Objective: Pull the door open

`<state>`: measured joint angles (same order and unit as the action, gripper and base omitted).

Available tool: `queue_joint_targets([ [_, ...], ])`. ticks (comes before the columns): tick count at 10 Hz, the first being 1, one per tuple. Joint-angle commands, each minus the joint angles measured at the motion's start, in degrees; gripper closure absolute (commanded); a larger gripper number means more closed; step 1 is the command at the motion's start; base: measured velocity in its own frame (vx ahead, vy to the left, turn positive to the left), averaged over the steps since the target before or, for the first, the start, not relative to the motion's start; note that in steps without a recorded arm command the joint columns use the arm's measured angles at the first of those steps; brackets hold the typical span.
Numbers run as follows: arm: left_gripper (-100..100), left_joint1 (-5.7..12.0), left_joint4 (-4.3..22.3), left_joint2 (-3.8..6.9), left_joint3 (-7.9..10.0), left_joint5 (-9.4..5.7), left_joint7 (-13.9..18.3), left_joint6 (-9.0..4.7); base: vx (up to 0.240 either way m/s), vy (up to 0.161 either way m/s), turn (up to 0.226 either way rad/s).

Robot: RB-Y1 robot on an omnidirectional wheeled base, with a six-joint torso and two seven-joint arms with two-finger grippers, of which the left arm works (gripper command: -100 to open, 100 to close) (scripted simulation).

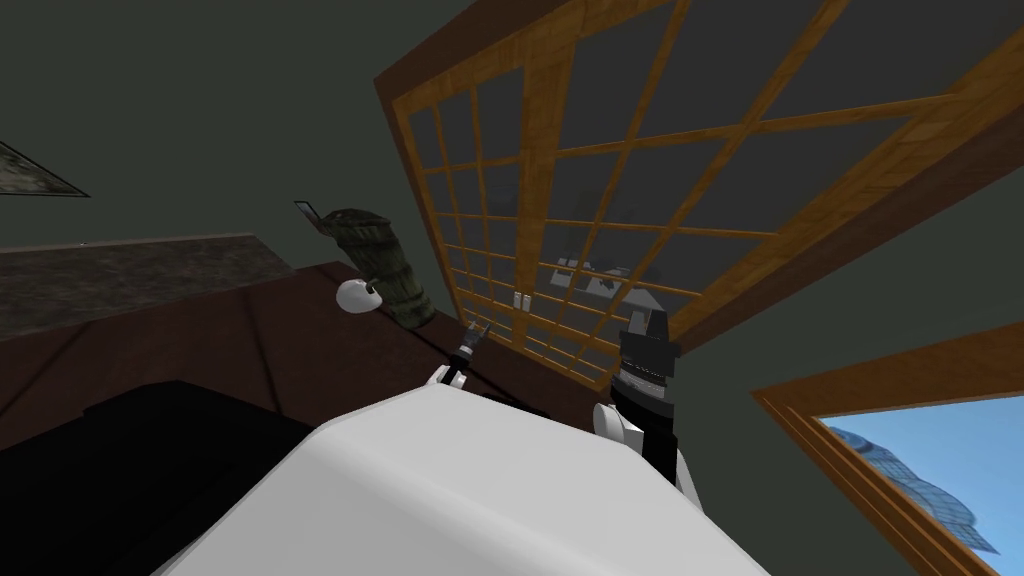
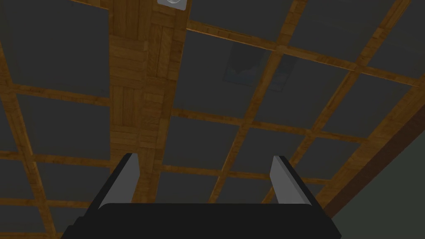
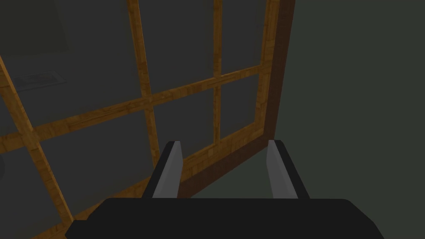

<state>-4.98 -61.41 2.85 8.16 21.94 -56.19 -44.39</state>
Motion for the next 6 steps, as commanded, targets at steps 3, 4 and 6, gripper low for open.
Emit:
queue_joint_targets([
  [3, -100, 1.28, 4.04, -0.79, 0.53, 1.67, -3.71, -0.86, 0.112, -0.033, -0.015],
  [4, -100, 1.61, 5.0, -1.02, 0.65, 2.07, -4.58, -1.04, 0.1, -0.017, -0.015],
  [6, -100, 2.63, 7.88, -1.71, 1.02, 3.27, -7.17, -1.6, 0.116, -0.009, -0.021],
])
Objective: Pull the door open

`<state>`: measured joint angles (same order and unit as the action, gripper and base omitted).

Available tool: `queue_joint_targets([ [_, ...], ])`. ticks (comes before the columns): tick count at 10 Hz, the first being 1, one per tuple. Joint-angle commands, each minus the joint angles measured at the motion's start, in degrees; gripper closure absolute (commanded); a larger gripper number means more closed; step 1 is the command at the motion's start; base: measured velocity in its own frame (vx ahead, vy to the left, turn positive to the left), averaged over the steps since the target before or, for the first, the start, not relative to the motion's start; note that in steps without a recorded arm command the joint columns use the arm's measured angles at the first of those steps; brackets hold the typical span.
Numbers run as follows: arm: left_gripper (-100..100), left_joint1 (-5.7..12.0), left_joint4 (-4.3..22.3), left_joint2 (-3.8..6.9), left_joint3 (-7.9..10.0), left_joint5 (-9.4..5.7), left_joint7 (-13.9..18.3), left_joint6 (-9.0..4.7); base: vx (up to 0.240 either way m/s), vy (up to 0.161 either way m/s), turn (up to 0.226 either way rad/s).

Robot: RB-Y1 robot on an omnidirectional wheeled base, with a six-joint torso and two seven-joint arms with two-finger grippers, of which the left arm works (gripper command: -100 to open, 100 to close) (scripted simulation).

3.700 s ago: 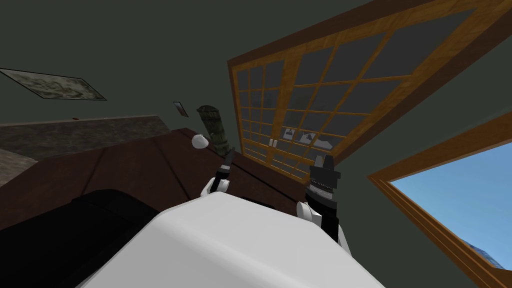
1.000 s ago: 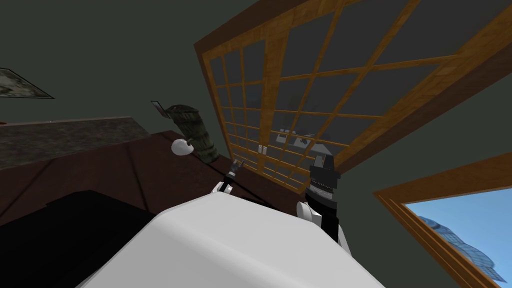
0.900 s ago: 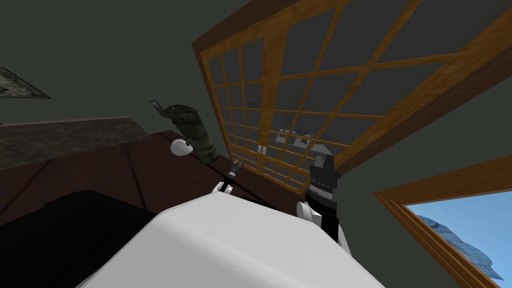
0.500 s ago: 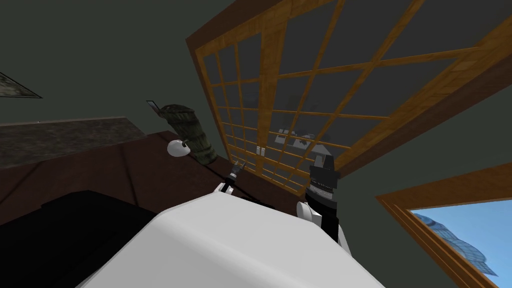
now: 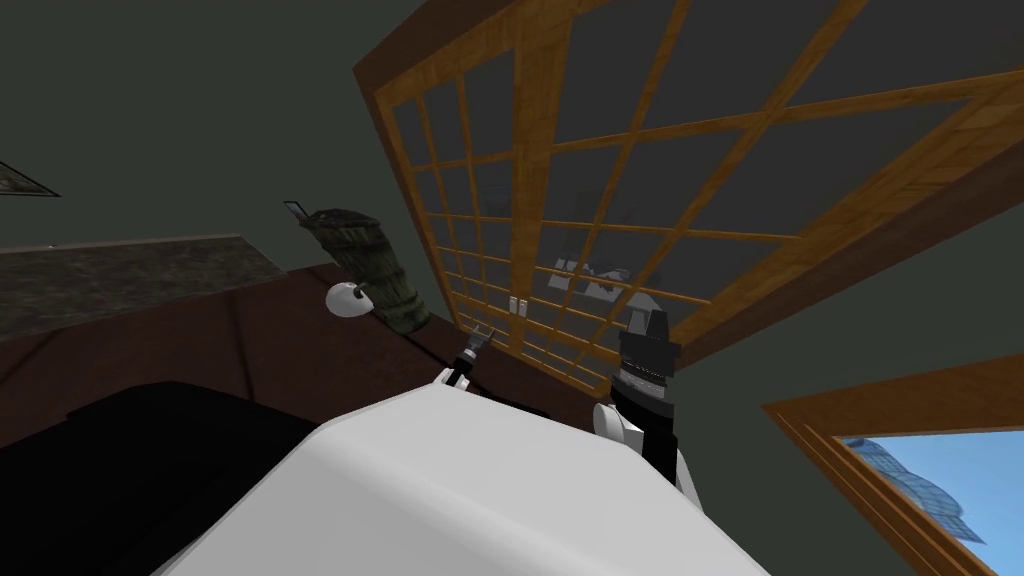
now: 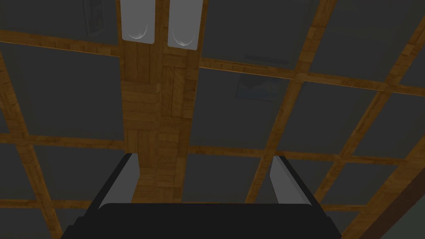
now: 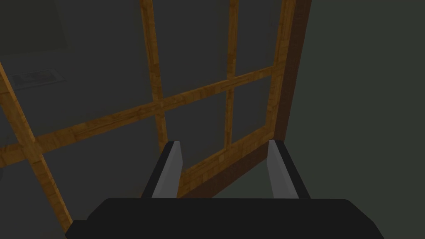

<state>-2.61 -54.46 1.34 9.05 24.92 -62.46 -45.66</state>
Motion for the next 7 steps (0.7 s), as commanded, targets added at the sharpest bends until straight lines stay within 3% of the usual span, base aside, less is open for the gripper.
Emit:
queue_joint_targets([
  [1, -100, 0.6, 1.89, -0.43, 0.26, 0.7, -1.76, -0.52, 0.134, -0.024, -0.015],
  [7, -100, 2.96, 7.95, -2.46, 1.02, 3.26, -7.27, -1.71, 0.13, -0.005, -0.013],
])
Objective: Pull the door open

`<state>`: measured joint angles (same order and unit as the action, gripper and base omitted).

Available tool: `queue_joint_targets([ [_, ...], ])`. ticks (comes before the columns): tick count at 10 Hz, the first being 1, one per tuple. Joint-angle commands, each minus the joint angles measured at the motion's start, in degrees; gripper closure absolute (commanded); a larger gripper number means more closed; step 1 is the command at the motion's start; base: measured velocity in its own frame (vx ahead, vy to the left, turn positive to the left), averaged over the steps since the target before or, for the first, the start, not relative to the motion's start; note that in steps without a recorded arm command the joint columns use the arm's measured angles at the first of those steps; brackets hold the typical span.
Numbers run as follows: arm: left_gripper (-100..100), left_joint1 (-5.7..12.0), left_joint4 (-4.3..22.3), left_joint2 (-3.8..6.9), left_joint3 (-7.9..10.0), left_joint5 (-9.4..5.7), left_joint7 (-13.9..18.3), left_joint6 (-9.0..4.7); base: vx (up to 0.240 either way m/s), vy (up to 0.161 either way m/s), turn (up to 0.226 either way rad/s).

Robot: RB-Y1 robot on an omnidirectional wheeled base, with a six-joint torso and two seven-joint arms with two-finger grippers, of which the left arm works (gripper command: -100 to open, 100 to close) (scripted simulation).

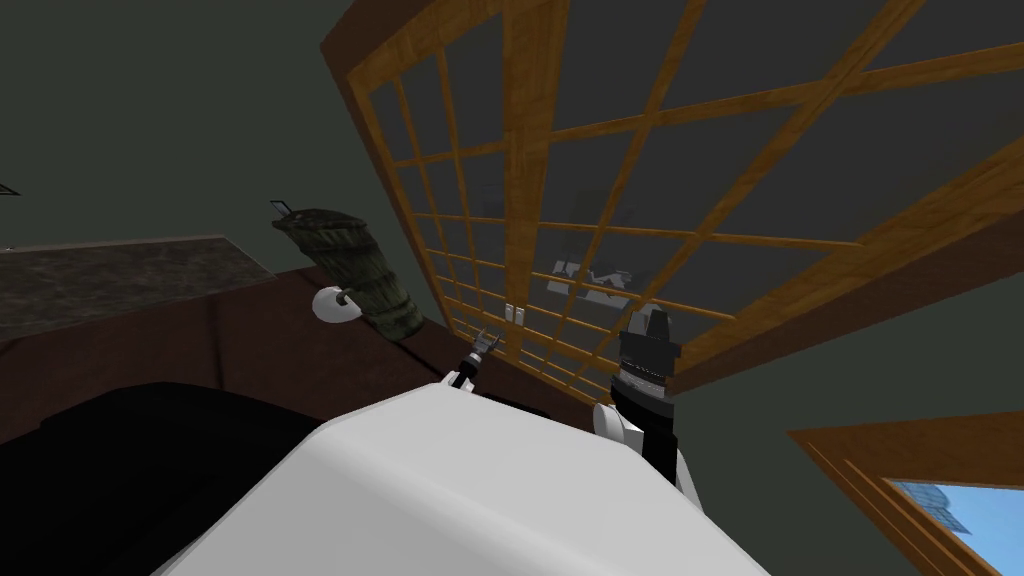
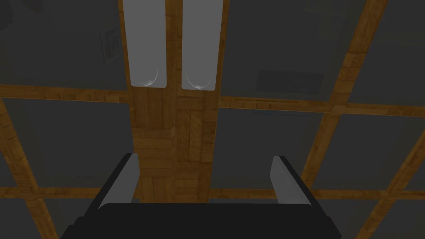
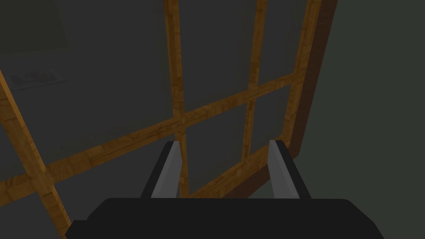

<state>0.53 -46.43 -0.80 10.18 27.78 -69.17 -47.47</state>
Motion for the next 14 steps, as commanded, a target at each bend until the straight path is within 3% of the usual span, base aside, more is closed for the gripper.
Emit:
queue_joint_targets([
  [1, -100, 0.41, 1.28, -0.88, 0.06, 0.98, -1.83, -0.16, 0.174, 0.005, -0.015],
  [2, -100, 0.82, 2.02, -1.27, 0.14, 1.31, -2.54, -0.31, 0.166, 0.021, -0.01],
  [3, -100, 0.68, 1.78, -0.94, 0.15, 1.01, -2.0, -0.36, 0.071, 0.011, -0.003],
  [4, -100, -0.17, 2.89, 0.62, 0.53, 0.03, -2.46, -0.41, -0.075, -0.044, -0.018],
  [5, -100, -0.17, 2.89, 0.62, 0.53, 0.03, -2.46, -0.41, -0.118, -0.037, 0.003],
  [7, -100, -1.17, 4.32, 2.58, 1.04, -1.58, -2.92, -0.4, -0.133, -0.041, -0.024],
  [8, -100, -1.38, 4.65, 3.01, 1.16, -1.96, -3.03, -0.4, -0.128, -0.017, -0.01],
  [9, -100, -2.04, 5.76, 4.32, 1.53, -3.28, -3.41, -0.41, -0.133, -0.022, -0.034],
  [14, -100, -3.76, 9.19, 7.82, 2.61, -7.54, -4.67, -0.46, -0.114, -0.003, -0.026],
])
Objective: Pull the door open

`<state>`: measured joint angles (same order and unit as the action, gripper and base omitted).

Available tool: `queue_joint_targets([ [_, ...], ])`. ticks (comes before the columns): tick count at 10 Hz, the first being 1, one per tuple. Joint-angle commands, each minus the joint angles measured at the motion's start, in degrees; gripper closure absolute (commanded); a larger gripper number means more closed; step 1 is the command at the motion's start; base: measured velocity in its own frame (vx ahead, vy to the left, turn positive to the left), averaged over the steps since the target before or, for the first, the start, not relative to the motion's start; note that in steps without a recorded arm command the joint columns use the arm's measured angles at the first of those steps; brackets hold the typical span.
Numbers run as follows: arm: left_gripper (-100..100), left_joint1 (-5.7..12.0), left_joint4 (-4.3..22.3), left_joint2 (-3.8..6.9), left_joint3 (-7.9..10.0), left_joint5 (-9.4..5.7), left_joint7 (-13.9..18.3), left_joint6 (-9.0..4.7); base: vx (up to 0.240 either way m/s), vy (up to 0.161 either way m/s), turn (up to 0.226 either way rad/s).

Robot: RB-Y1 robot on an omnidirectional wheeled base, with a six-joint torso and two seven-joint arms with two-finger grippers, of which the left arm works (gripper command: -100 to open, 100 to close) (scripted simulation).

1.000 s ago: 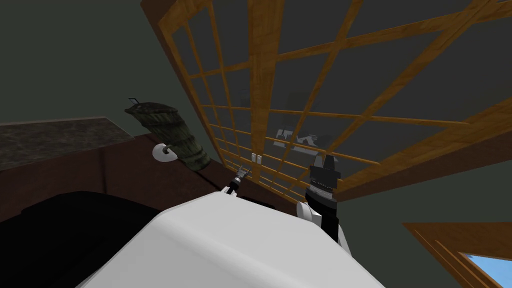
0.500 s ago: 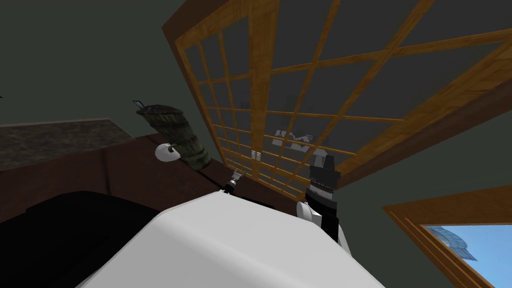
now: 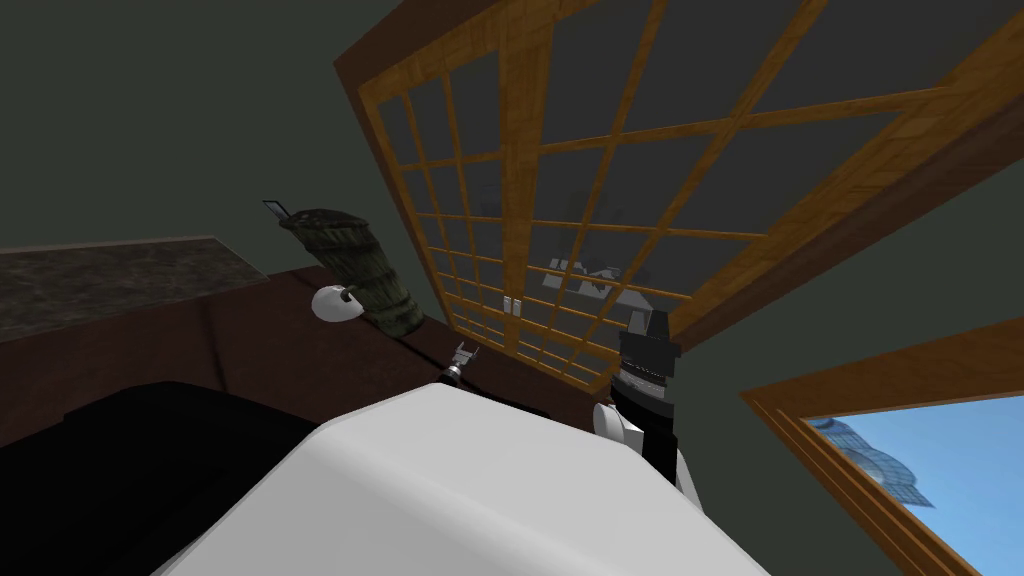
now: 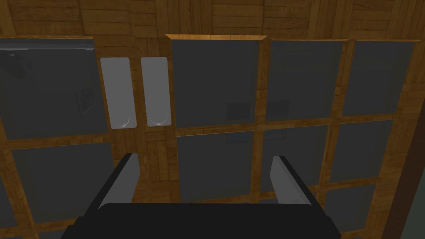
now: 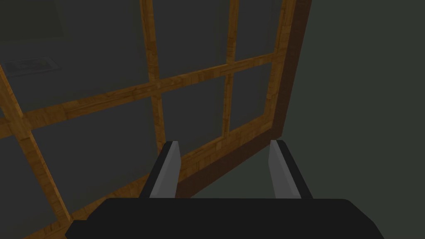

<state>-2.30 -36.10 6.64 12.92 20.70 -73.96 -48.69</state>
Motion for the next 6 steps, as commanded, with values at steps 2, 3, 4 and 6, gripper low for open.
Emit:
queue_joint_targets([
  [2, -100, -1.3, -0.18, 1.19, 0.13, -1.67, -0.24, 0.73, -0.099, 0.017, -0.034],
  [3, -100, -1.3, -0.19, 1.19, 0.13, -1.67, -0.24, 0.73, -0.024, 0.006, 0.004],
  [4, -100, -1.83, 1.21, 2.39, 0.51, -3.51, -0.8, 0.68, -0.055, 0.004, -0.049],
  [6, -100, -1.9, 1.45, 2.58, 0.57, -3.83, -0.9, 0.67, -0.059, 0.017, -0.023],
])
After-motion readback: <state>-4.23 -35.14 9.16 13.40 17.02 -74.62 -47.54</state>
